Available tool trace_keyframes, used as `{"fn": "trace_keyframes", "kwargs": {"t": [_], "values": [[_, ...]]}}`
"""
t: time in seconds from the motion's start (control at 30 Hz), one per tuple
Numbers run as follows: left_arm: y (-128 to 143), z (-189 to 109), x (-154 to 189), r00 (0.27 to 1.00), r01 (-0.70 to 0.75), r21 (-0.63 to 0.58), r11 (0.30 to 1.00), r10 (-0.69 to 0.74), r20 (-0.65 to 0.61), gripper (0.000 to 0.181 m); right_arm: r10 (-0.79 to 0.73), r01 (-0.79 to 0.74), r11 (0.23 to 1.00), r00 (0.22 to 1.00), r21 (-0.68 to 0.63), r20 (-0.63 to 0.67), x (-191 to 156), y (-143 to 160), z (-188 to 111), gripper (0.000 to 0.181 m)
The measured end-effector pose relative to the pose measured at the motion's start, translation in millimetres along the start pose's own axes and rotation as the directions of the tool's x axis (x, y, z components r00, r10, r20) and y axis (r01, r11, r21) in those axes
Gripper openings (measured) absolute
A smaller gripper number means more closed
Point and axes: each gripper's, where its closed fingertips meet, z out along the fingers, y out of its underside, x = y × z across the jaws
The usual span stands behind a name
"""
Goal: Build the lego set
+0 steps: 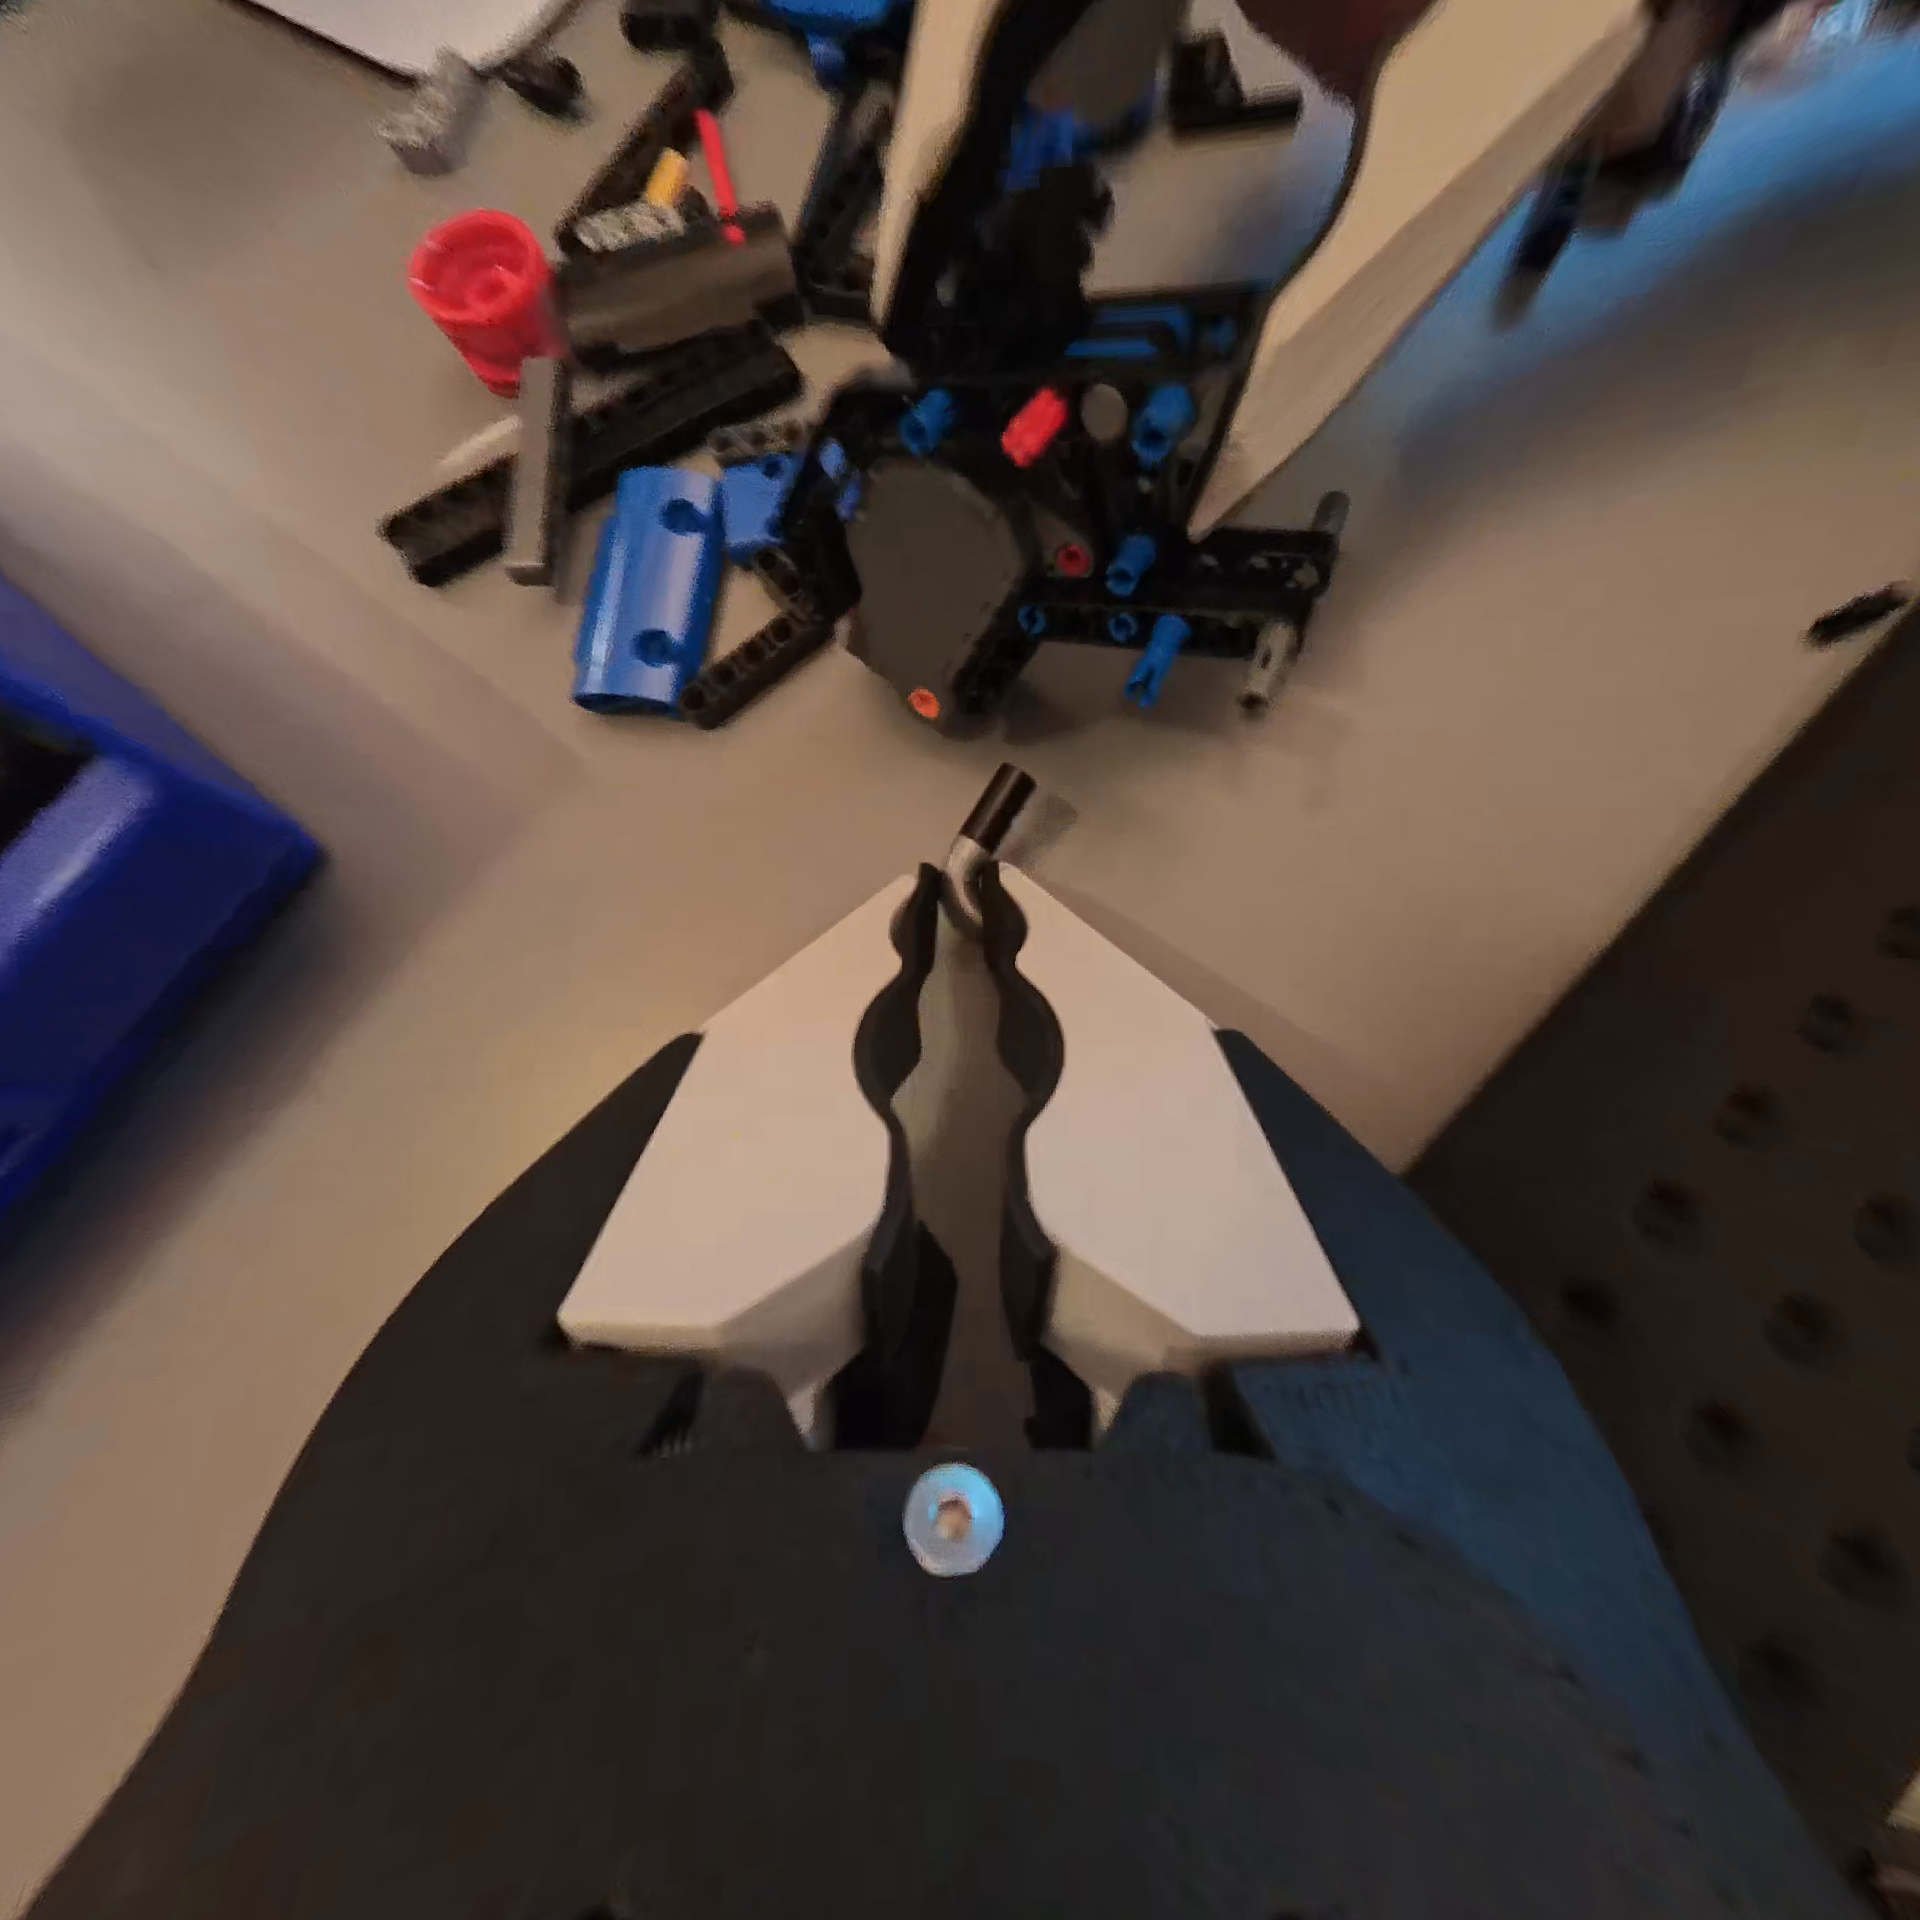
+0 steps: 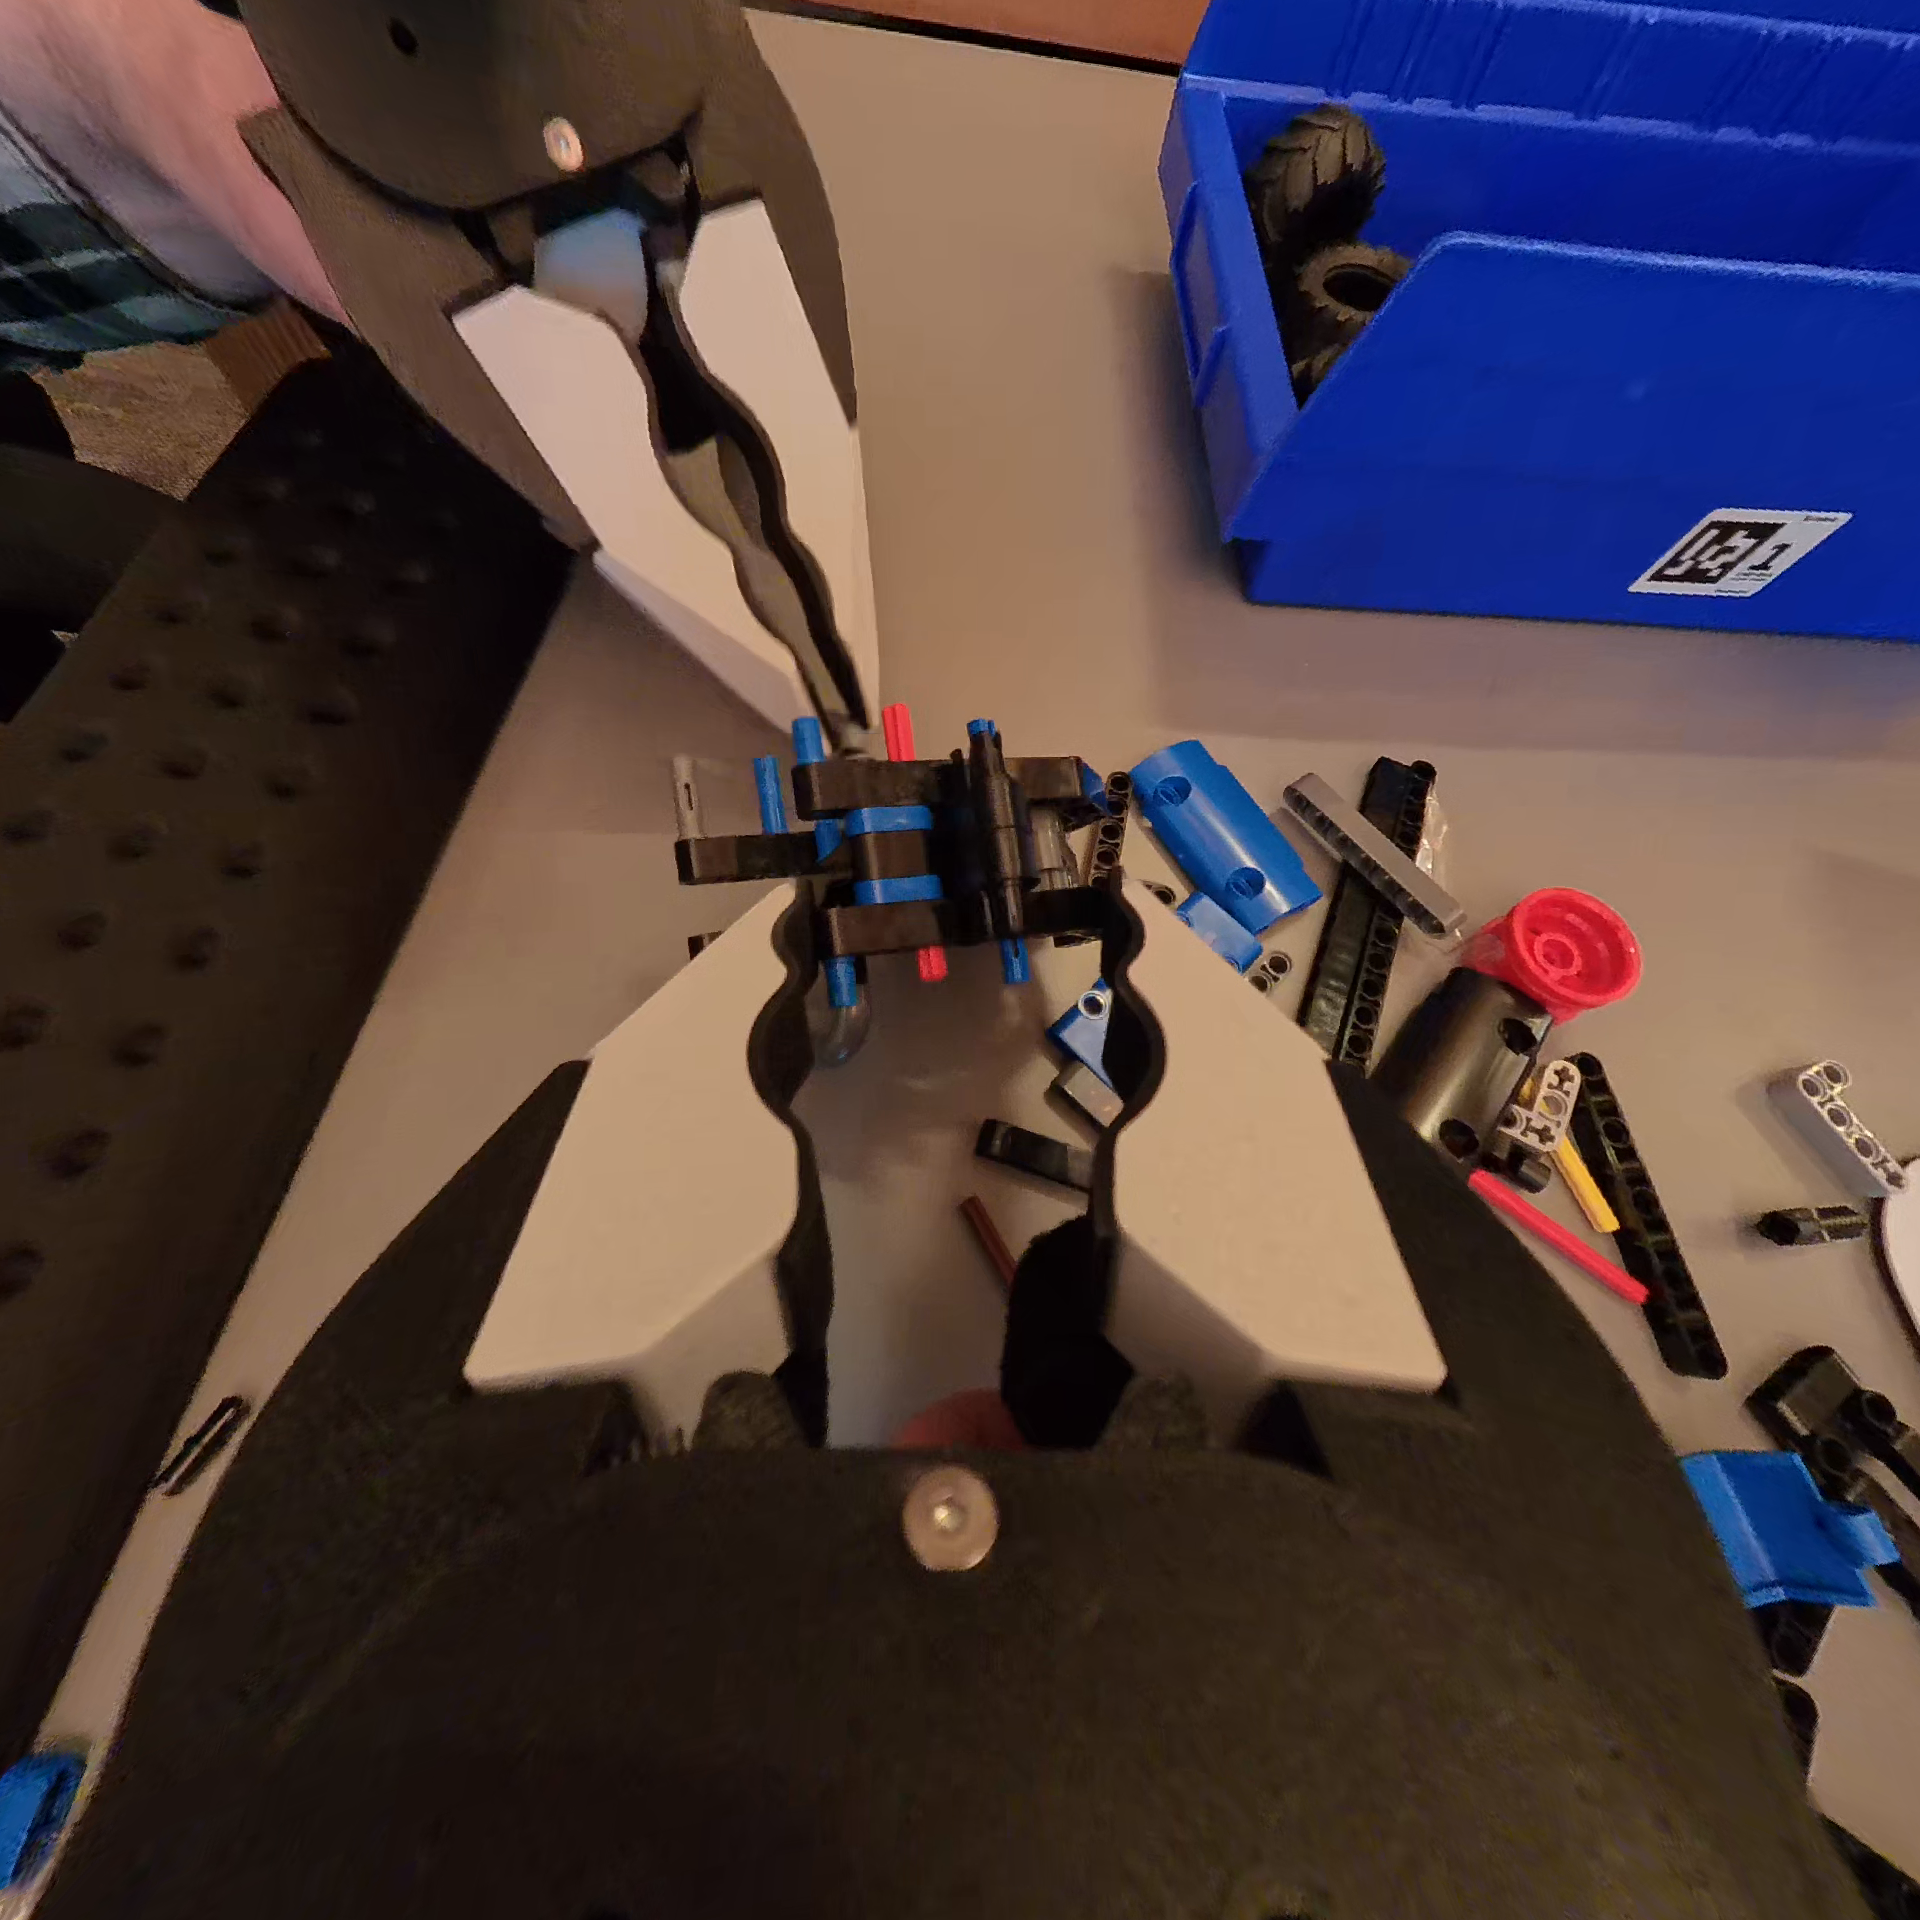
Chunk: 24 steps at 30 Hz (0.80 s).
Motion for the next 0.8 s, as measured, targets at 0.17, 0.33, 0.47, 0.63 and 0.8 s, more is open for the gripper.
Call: {"fn": "trace_keyframes", "kwargs": {"t": [0.17, 0.33, 0.47, 0.63, 0.8], "values": [[-24.7, -22.4, -4.0, 0.995, -0.036, 0.094, 0.995, 0.027, 0.099, 0.006, 0.004, -0.004, 1.000, 1.000, -0.003, -0.019, -1.6, -5.3, 3.3, 0.054], [-33.4, -21.3, 7.4, 0.989, -0.094, 0.082, 0.992, 0.083, 0.123, 0.006, 0.011, -0.011, 1.000, 0.999, -0.003, -0.037, -1.8, -8.3, 6.0, 0.053], [-26.2, -15.4, 7.0, 0.983, -0.127, 0.023, 0.992, 0.122, 0.140, 0.006, 0.023, -0.022, 1.000, 0.999, 0.016, -0.043, -1.8, -11.0, 7.5, 0.053], [-25.0, -16.3, 6.1, 0.979, -0.140, 0.007, 0.990, 0.137, 0.152, 0.006, 0.041, -0.039, 0.999, 0.998, 0.033, -0.045, -0.6, -12.6, 9.3, 0.053], [-26.2, -16.4, 5.0, 0.960, -0.188, -0.043, 0.981, 0.192, 0.202, 0.006, 0.039, -0.038, 0.999, 0.998, 0.038, -0.051, -0.6, -13.6, 11.4, 0.053]]}}
